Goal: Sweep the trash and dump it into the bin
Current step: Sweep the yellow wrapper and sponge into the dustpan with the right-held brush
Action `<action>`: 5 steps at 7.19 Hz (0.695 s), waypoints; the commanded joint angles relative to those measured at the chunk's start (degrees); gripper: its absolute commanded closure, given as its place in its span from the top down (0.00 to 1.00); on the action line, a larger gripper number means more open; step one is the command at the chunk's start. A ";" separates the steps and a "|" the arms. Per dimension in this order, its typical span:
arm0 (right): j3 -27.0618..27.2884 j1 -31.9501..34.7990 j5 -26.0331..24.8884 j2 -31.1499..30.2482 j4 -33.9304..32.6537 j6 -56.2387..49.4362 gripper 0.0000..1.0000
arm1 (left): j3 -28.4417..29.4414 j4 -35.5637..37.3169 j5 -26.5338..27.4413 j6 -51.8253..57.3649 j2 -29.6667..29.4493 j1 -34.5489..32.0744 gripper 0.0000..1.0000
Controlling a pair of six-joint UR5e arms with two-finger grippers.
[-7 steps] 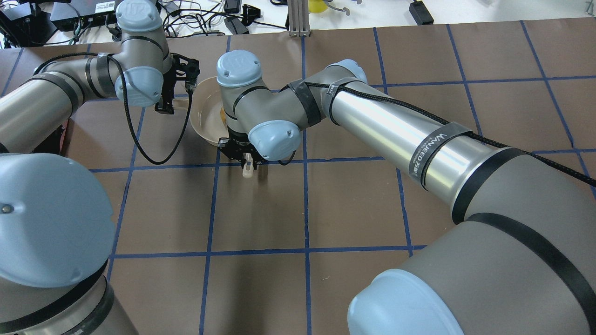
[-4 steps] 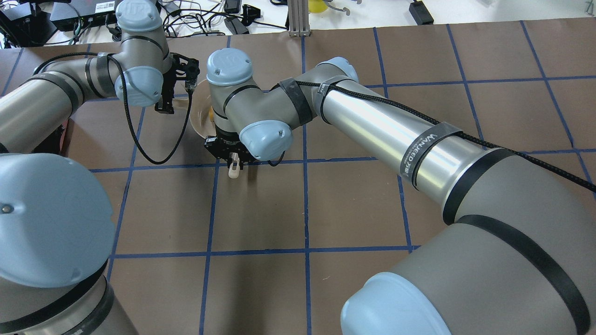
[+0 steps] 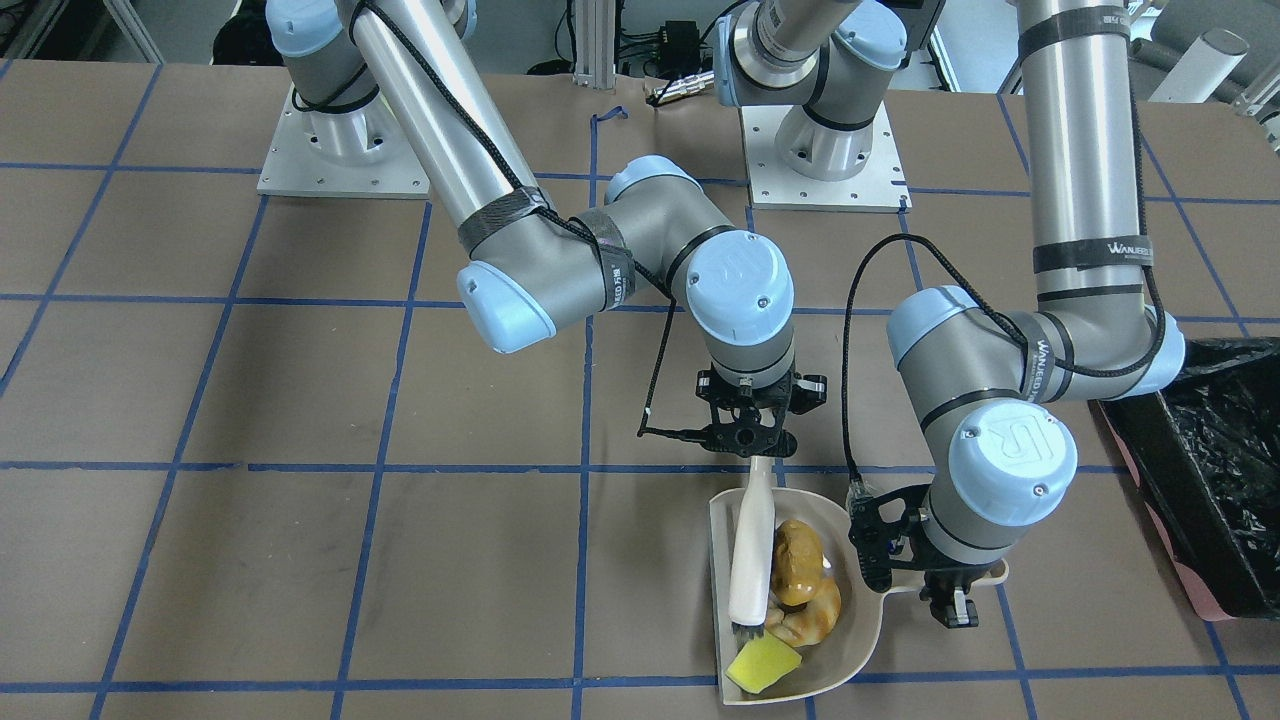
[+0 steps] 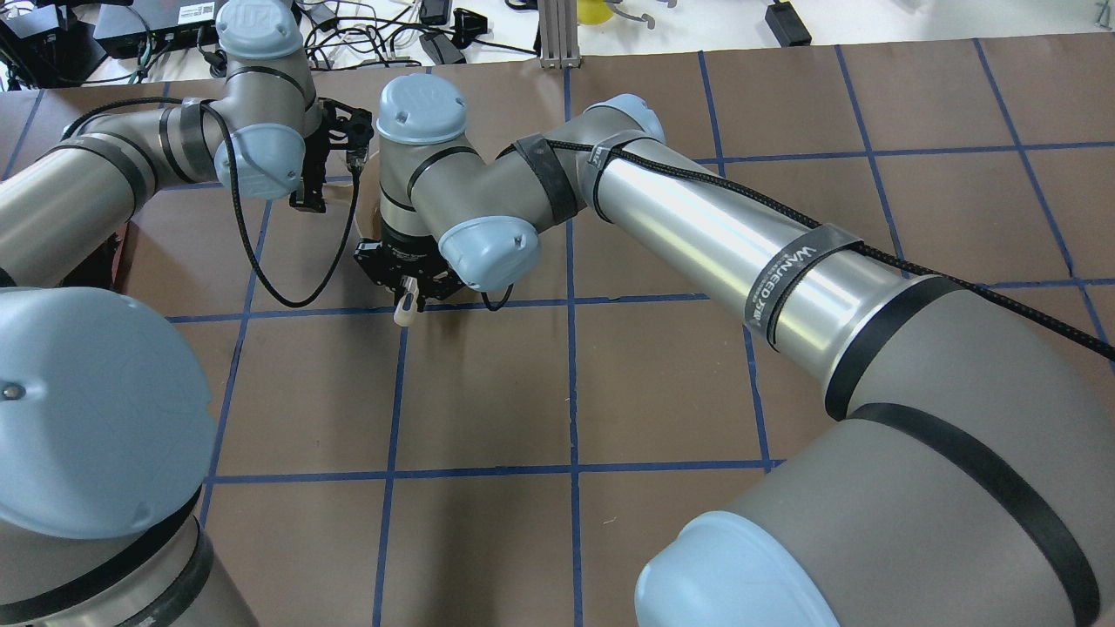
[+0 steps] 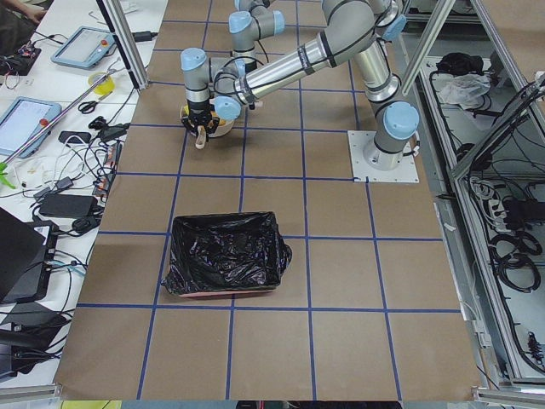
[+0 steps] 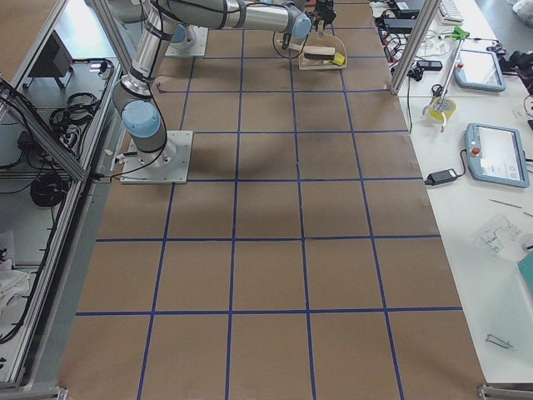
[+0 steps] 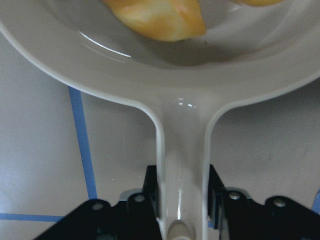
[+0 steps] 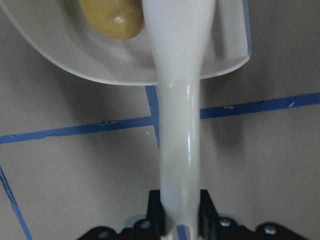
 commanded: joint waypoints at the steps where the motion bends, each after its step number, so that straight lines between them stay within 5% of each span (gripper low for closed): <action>1: 0.36 -0.16 -4.54 -0.22 4.41 0.12 0.00 | 0.00 0.04 -0.44 -0.15 0.03 0.07 0.17; 5: 0.88 -6.81 -11.77 -6.19 21.56 -4.70 0.00 | 0.00 -0.05 -0.53 0.20 0.20 0.25 0.11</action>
